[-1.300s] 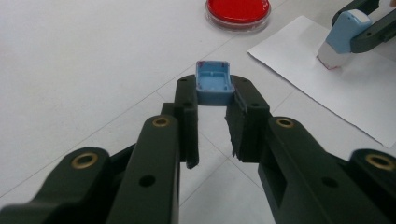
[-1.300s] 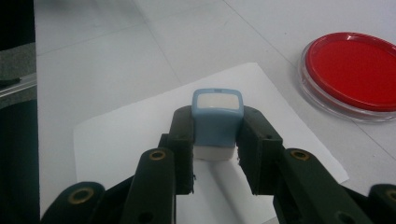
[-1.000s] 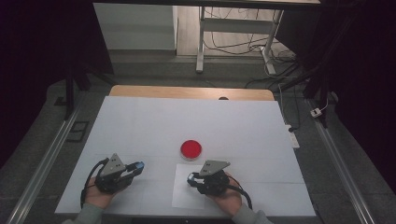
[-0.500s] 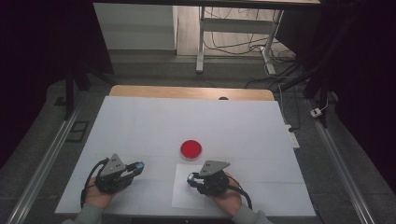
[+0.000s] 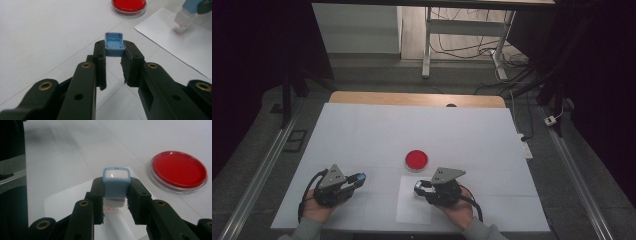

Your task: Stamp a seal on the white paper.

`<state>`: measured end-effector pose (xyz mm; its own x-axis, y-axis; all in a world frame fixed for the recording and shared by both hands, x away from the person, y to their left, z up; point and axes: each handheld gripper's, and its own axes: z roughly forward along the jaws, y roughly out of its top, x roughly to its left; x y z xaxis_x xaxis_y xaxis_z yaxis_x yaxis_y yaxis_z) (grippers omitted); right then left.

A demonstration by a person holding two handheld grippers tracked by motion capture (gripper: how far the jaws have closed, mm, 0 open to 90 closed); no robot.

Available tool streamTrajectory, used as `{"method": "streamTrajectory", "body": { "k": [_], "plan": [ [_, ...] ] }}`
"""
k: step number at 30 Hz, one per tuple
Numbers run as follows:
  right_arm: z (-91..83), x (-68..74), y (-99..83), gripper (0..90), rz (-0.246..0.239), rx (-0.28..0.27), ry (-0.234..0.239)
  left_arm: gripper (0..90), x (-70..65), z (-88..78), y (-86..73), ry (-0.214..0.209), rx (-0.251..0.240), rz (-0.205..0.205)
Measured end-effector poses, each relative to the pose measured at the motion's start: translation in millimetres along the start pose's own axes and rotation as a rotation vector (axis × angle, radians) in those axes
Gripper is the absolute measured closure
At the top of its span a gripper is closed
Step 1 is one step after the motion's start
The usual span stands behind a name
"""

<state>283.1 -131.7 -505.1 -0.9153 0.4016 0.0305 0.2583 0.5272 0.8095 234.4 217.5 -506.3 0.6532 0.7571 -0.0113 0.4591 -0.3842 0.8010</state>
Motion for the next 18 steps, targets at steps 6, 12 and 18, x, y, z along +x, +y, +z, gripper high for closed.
{"method": "streamTrajectory", "body": {
  "k": [6, 12, 18],
  "plan": [
    [-5.5, -1.6, 2.5, 66.9, 0.008, -0.032, 0.001, 74.1, -0.7, -0.2, 0.4, -0.001, -0.002, 0.002],
    [-6.2, -1.6, 2.8, 66.9, 0.007, -0.032, 0.002, 74.1, -0.4, -0.4, 0.3, -0.002, -0.003, 0.001],
    [-8.0, -1.4, 3.6, 66.9, 0.009, -0.043, 0.004, 74.1, -0.6, -0.3, 0.4, -0.002, -0.003, 0.002]
  ]
}}
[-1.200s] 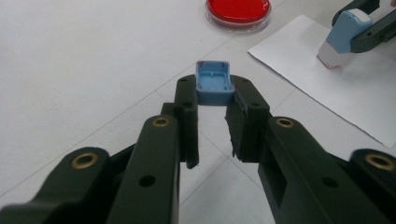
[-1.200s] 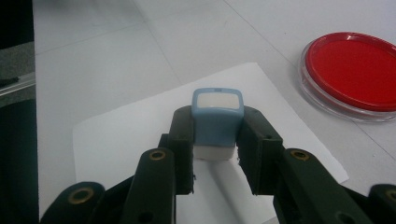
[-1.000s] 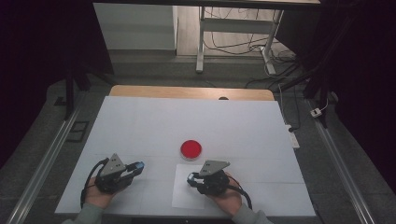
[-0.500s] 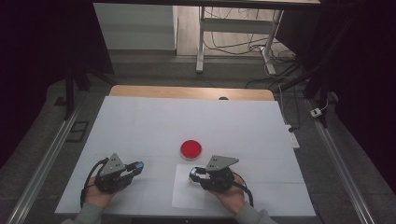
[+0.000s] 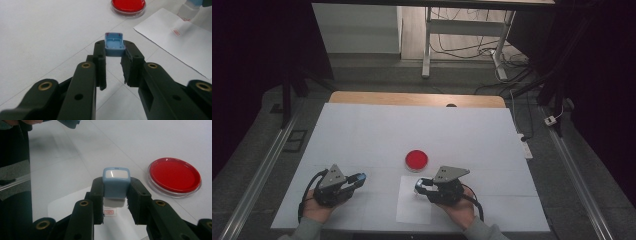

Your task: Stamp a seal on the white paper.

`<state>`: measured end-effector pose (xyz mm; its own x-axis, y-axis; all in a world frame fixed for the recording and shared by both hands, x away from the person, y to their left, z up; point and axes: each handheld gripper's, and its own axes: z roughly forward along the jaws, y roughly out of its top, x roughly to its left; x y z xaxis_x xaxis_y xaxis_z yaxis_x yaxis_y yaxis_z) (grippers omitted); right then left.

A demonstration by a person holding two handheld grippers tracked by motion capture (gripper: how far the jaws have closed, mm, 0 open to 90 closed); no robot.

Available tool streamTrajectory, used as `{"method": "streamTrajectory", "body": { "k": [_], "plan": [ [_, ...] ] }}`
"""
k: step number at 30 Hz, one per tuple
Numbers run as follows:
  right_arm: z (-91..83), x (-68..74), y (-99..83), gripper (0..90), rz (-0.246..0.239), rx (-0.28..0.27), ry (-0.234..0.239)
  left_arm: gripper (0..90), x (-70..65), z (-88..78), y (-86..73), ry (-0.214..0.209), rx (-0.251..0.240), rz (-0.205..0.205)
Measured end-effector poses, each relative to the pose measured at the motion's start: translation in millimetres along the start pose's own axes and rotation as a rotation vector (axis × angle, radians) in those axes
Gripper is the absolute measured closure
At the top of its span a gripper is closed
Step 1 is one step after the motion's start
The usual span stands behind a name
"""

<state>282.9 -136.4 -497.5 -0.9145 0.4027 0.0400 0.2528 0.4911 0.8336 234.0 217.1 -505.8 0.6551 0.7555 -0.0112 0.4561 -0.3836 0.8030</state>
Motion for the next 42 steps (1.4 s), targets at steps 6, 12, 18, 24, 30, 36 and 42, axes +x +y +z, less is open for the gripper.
{"method": "streamTrajectory", "body": {
  "k": [6, 12, 18, 24, 30, 36, 42],
  "plan": [
    [-3.8, -1.6, 1.9, 66.9, 0.011, -0.025, 0.000, 74.1, -0.4, 0.7, 0.0, -0.001, 0.001, 0.000],
    [-10.5, -5.3, 4.1, 66.8, 0.034, -0.064, -0.011, 74.1, -0.5, 0.6, 0.1, -0.002, 0.001, 0.001],
    [-17.9, -9.8, 5.8, 66.8, 0.059, -0.103, -0.023, 74.0, -0.8, 1.1, 0.1, -0.004, 0.001, 0.001],
    [-26.0, -14.5, 8.6, 66.8, 0.075, -0.141, -0.043, 74.0, -1.5, 2.0, 0.1, -0.005, 0.002, 0.001],
    [-31.0, -17.9, 9.9, 66.8, 0.084, -0.161, -0.053, 74.0, -1.8, 2.2, 0.3, -0.004, 0.003, 0.004],
    [-35.9, -20.1, 12.3, 66.8, 0.088, -0.178, -0.060, 74.0, -1.5, 4.2, -0.4, -0.008, 0.010, 0.002],
    [-37.7, -21.8, 12.8, 66.8, 0.094, -0.191, -0.067, 74.0, -1.7, 3.7, -0.4, -0.007, 0.007, 0.003]
  ]
}}
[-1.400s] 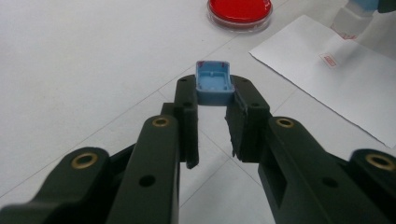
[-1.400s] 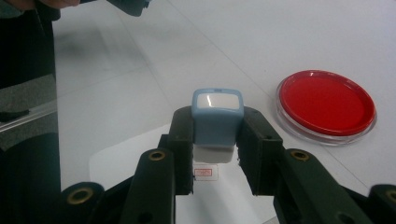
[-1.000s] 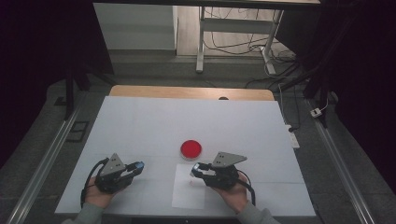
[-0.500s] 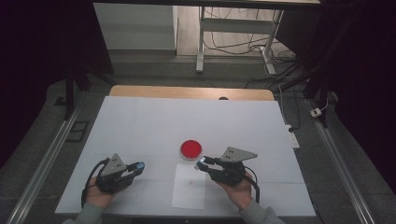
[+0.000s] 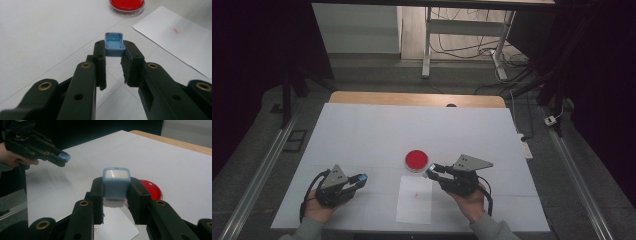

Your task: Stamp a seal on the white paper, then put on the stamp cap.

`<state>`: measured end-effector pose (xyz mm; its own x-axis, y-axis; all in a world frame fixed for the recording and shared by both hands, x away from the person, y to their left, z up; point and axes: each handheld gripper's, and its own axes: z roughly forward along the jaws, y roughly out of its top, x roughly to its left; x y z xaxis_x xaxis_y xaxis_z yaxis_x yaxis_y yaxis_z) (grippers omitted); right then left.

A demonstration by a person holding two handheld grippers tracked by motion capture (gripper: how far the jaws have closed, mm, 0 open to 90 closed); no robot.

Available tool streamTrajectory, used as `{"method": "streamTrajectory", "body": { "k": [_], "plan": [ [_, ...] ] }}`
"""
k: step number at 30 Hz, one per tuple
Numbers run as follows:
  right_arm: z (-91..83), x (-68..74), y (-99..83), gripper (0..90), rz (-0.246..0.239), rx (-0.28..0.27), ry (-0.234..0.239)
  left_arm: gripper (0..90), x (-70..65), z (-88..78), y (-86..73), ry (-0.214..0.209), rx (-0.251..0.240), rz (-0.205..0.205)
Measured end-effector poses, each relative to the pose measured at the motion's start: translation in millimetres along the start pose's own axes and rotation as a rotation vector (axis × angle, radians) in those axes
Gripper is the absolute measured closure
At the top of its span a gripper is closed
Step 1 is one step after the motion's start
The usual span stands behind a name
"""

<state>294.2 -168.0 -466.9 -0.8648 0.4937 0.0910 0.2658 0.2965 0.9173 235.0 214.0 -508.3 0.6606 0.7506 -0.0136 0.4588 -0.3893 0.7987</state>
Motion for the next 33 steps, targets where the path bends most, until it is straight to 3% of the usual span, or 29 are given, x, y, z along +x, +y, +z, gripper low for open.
{"method": "streamTrajectory", "body": {
  "k": [33],
  "plan": [
    [-0.1, -0.8, 0.6, 66.8, 0.007, -0.002, 0.005, 74.0, -4.7, 5.1, 5.3, -0.011, -0.003, 0.023]
  ]
}}
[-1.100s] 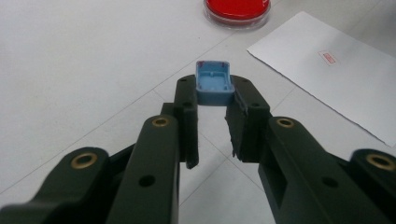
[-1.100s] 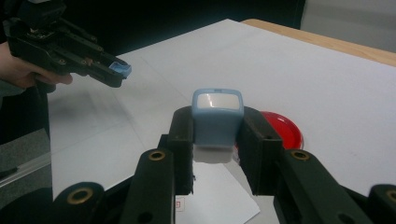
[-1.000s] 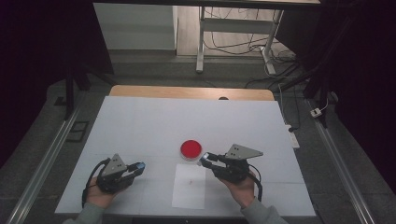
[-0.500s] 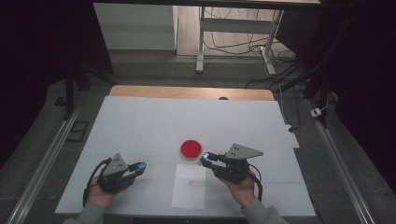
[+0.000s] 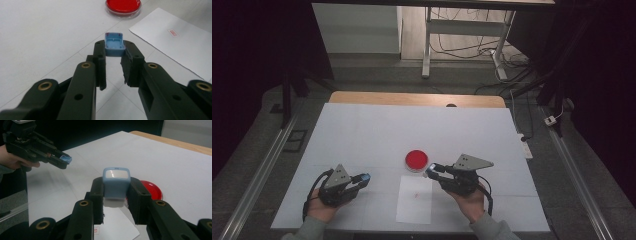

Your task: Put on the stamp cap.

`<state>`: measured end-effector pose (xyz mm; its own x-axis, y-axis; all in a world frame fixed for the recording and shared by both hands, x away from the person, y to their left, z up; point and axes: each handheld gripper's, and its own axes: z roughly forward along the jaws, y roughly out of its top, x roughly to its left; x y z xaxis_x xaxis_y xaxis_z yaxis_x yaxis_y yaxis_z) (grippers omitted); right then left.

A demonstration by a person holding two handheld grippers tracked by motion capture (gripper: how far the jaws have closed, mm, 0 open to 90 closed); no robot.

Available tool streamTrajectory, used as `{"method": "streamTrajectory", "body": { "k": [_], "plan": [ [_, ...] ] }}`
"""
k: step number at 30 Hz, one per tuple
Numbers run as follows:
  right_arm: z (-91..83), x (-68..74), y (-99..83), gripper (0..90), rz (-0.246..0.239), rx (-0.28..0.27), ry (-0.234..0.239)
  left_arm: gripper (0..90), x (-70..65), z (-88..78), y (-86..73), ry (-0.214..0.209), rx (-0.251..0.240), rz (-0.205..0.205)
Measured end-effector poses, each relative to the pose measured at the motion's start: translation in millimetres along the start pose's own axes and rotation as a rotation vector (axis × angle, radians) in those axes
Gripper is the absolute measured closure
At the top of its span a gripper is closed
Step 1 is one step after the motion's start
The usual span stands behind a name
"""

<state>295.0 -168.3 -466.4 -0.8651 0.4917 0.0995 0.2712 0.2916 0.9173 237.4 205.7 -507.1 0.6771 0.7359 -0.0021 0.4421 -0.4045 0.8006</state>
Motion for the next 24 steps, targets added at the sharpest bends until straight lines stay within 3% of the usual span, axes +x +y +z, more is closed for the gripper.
{"method": "streamTrajectory", "body": {
  "k": [24],
  "plan": [
    [2.8, 2.5, 0.2, 66.8, -0.002, -0.001, 0.003, 74.0, -19.7, 13.4, 16.3, -0.041, -0.010, 0.058]
  ]
}}
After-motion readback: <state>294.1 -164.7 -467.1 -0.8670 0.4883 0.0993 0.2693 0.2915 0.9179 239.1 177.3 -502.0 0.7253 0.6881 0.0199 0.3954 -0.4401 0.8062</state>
